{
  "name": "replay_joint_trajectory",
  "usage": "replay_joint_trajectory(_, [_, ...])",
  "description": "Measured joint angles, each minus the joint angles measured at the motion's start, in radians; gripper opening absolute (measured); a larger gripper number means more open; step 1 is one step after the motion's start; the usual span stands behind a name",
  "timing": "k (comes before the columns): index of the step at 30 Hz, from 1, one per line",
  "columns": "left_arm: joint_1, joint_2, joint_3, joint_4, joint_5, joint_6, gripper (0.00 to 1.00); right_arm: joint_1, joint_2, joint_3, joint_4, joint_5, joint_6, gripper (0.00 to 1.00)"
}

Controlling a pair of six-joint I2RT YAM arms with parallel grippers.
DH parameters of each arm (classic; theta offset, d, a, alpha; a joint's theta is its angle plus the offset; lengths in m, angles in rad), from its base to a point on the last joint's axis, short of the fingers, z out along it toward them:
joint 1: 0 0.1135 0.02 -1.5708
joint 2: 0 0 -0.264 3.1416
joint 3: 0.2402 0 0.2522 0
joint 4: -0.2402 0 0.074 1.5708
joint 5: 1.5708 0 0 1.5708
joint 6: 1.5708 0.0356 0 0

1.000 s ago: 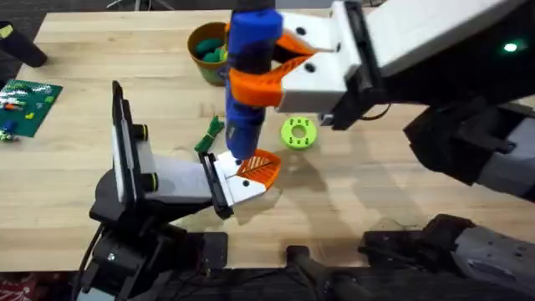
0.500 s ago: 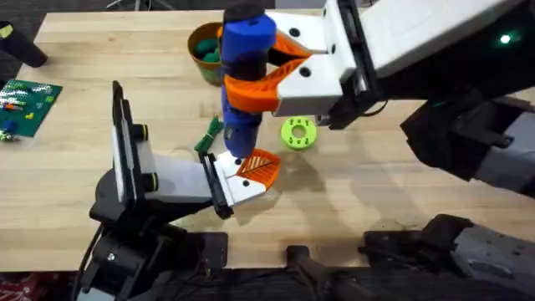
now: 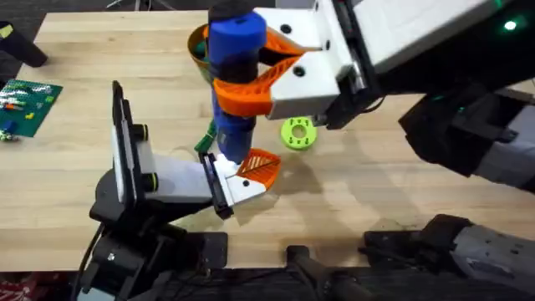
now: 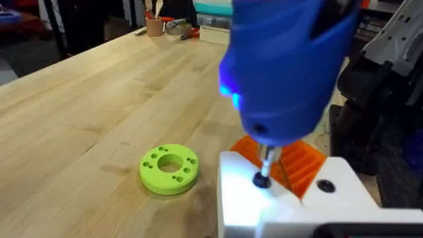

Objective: Pick up the gripper from the table and insert it into the empty holder that is missing its gripper. Then pick up a screw, insert it into the mounting hole, and use the screwdriver to tighten it. Finally, clean up the table by picking up the vegetable and placing it into the bucket.

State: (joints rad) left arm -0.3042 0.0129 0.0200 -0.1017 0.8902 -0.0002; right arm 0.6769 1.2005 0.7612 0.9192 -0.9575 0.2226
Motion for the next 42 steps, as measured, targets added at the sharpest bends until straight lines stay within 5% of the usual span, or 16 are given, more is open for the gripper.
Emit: replay_joint_trajectory(42, [0.0,0.0,0.0,0.0,0.0,0.0,0.018,-0.001,0.051,0.044,0.0,-0.087,-0.006,0.056])
